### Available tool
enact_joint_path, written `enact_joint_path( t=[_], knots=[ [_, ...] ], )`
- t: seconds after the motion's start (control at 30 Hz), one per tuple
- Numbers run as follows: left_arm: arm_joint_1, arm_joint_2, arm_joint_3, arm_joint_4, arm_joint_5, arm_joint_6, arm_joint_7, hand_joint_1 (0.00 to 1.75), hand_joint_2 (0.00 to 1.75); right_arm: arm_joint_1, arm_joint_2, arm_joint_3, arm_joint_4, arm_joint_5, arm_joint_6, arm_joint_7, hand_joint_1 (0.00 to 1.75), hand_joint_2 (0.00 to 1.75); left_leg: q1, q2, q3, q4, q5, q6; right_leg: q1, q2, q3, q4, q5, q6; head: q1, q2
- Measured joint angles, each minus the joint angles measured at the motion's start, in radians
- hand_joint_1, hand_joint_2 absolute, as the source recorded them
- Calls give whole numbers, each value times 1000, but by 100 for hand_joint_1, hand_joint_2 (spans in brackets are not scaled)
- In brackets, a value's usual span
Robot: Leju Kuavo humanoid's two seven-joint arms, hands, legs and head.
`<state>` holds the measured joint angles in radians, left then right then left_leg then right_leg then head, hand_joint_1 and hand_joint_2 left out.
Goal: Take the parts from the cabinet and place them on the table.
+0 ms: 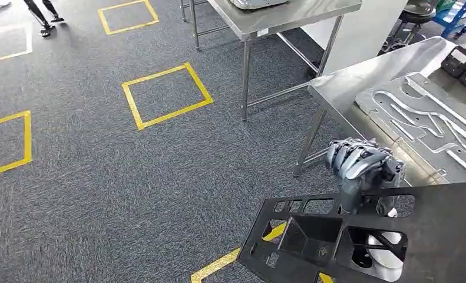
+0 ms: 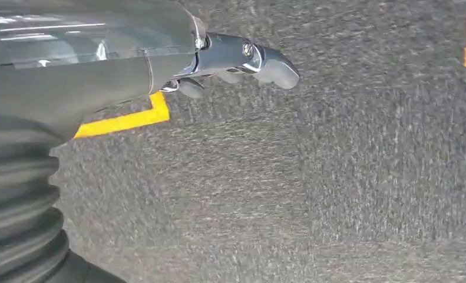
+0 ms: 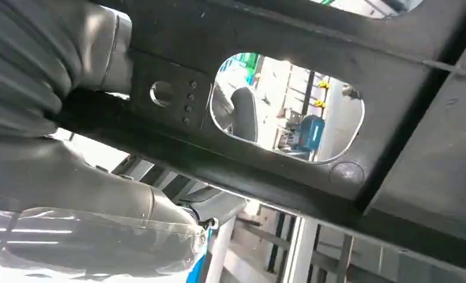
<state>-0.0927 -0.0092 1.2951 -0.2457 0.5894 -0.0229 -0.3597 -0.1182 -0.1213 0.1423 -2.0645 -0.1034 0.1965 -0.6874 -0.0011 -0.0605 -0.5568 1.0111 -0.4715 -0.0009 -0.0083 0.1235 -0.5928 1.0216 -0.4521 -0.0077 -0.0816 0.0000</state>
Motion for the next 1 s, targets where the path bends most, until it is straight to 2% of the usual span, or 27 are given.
enact_joint_path(
  t=[0.07,0.1,0.13,0.17,0.2,0.23,0.27,0.3,0.33,0.37,0.4,0.43,0.47,0.53,0.57,0.6,0.63,0.67,0.73,0.77,0.8,0.83,0.87,0.9,0.93,0.97,1.0],
  knots=[
    [-3,1,1,0,0,0,0,0,175,1,0,0,0,0,0,0,175,175,0,17,4,-10,7,11,-1,19,-2,-7,6,14,0,0],
    [-5,-4,1,0,0,0,0,0,175,2,-1,0,-1,1,-3,0,175,175,10,32,8,-25,17,19,1,-5,-3,2,0,15,0,0],
    [-5,-3,1,0,0,-2,-1,0,175,-1,-3,0,-1,1,-11,0,175,175,9,43,10,-31,19,24,8,-67,-18,31,-26,18,0,0],
    [-3,-3,1,0,0,-3,-2,0,175,-3,-4,2,-1,4,-19,0,175,175,8,55,10,-32,20,28,6,-99,-51,96,-69,21,0,0],
    [0,-3,1,0,0,-3,-1,0,175,-2,-5,3,-1,5,-29,0,175,175,7,69,9,-32,20,29,2,-112,-91,180,-111,25,0,0],
    [3,-3,2,0,0,0,-1,0,175,1,-6,3,-1,7,-34,0,175,175,6,83,8,-32,19,29,-1,-114,-129,260,-139,30,0,0],
    [5,-4,2,0,0,3,0,0,175,1,-7,4,-1,9,-38,0,175,175,6,96,8,-31,18,29,-4,-115,-151,304,-146,34,0,0],
    [4,-5,3,0,0,5,1,0,175,2,-8,7,0,13,-43,0,175,175,6,109,9,-31,16,27,-7,-119,-148,298,-129,38,0,0],
    [3,-8,4,0,0,8,2,0,175,2,-8,11,0,16,-46,0,175,175,7,120,9,-29,14,26,-10,-124,-121,244,-92,41,0,0],
    [2,-9,5,0,0,12,2,0,175,1,-8,15,0,18,-47,0,175,175,8,129,11,-25,11,22,-13,-135,-73,154,-46,43,0,0],
    [1,-11,6,0,0,14,2,0,175,-2,-9,18,0,21,-50,1,175,175,8,139,11,-21,7,18,-14,-158,-22,60,-10,44,0,0],
    [1,-11,6,0,0,14,1,0,175,-7,-9,21,1,23,-52,2,175,175,3,146,11,-14,1,11,-11,-205,8,-4,-12,39,0,0],
    [0,-11,7,0,0,14,-2,0,175,-11,-9,27,3,24,-57,3,175,175,-2,153,11,-8,-6,4,-5,-189,7,-3,-7,27,0,0],
    [1,-10,7,0,0,6,-7,0,175,-33,-9,44,14,4,-26,37,175,175,-2,170,14,-10,-9,-7,-5,-168,2,1,-9,16,0,0],
    [0,-11,7,0,2,0,-8,0,175,-72,-8,63,39,-8,7,68,175,175,-1,187,17,-11,-10,-12,-4,-151,-1,0,-6,11,0,0],
    [-4,-11,6,0,3,-7,-8,0,175,-125,-3,94,83,-12,26,90,175,175,6,179,14,-9,-17,-22,-10,-136,-1,-7,2,-1,0,0],
    [-13,-8,4,0,1,-11,-6,0,175,-178,7,133,129,-20,23,97,175,175,8,125,7,23,-37,-30,-11,-127,-2,-8,6,-6,0,0],
    [-18,-8,4,0,0,-13,-3,0,175,-220,17,163,163,-33,19,98,175,175,9,89,-21,87,-75,-33,-11,-117,-3,-8,8,-9,0,0],
    [-17,-5,4,0,0,-17,-2,0,175,-295,29,208,233,-62,18,116,175,175,9,70,-96,245,-149,-36,-9,-97,-6,-7,9,-13,0,0],
    [-17,-5,4,0,0,-18,-2,0,175,-327,31,219,261,-73,15,130,175,175,9,69,-125,302,-163,-37,-8,-87,-7,-6,10,-13,0,0],
    [-16,-4,4,0,0,-18,-3,0,175,-356,31,227,287,-81,14,147,175,175,9,68,-133,313,-153,-35,-7,-76,-7,-5,10,-13,0,0],
    [-15,-4,4,0,3,-18,-4,0,175,-381,34,233,306,-89,13,158,175,175,9,68,-119,276,-119,-32,-7,-65,-6,-3,10,-13,0,0],
    [-15,-4,4,0,3,-19,-6,0,175,-404,35,240,328,-99,17,169,175,175,10,65,-86,199,-71,-29,-7,-54,-6,-1,10,-12,0,0],
    [-16,-3,4,0,3,-19,-8,0,175,-426,37,242,344,-107,26,175,175,175,11,49,-45,102,-19,-25,-7,-44,-6,1,9,-10,0,0],
    [-16,-2,4,0,3,-19,-8,0,175,-447,39,245,366,-119,40,180,175,175,14,3,-16,22,9,-19,-9,-37,-7,2,8,-7,0,0],
    [-16,-2,4,0,3,-18,-8,0,175,-467,40,250,389,-129,54,181,175,175,14,-13,-6,5,0,-15,-3,-28,-12,6,9,1,0,0],
    [-16,-2,4,0,1,-18,-8,0,175,-483,43,257,411,-134,69,181,175,175,12,-4,-7,8,2,-12,-6,-16,-17,5,14,9,0,0]
  ],
)
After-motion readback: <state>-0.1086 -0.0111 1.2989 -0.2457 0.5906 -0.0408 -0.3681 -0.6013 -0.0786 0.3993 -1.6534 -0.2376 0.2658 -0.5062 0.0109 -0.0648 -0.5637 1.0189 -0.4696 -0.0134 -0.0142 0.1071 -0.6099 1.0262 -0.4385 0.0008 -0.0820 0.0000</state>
